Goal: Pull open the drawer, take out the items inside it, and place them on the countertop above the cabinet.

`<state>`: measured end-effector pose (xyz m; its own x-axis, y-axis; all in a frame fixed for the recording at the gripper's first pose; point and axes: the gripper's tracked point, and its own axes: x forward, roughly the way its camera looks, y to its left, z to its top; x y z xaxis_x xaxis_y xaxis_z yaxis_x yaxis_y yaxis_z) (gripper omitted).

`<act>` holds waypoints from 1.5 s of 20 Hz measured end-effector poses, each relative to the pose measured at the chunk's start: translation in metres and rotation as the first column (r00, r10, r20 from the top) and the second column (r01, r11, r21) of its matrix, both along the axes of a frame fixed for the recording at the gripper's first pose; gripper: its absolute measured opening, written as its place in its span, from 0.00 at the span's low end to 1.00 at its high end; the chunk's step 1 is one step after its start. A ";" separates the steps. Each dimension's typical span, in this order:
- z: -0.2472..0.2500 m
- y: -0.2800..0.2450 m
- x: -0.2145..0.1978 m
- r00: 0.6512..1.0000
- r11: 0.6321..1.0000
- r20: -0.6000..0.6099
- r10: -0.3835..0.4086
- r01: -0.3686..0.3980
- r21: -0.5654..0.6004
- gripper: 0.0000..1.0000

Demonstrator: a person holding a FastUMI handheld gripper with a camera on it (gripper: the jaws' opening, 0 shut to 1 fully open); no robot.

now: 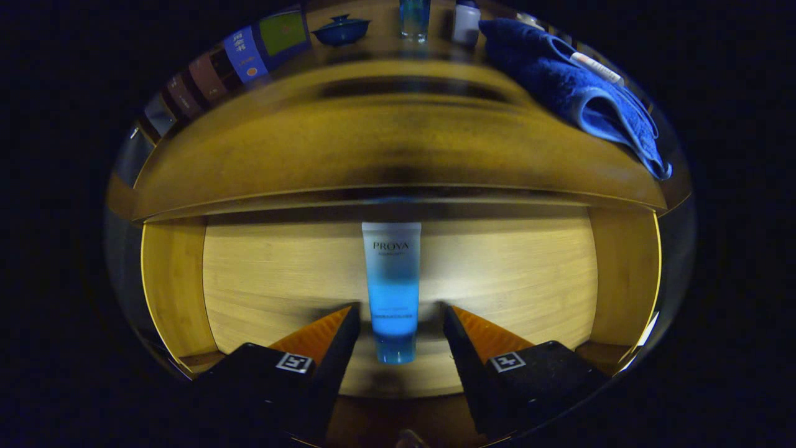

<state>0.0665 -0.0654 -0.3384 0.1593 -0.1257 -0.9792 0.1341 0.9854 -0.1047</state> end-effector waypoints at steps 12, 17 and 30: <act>0.023 0.001 -0.006 0.998 0.998 0.058 -0.013 0.009 0.061 0.37; 0.102 0.005 -0.005 0.974 0.996 0.225 0.015 -0.034 0.082 0.37; 0.194 0.006 0.028 0.905 0.992 0.424 0.036 -0.085 0.096 0.37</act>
<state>0.0944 -0.0596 -0.1441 0.5632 0.0018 -0.8263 0.0812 0.9950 0.0575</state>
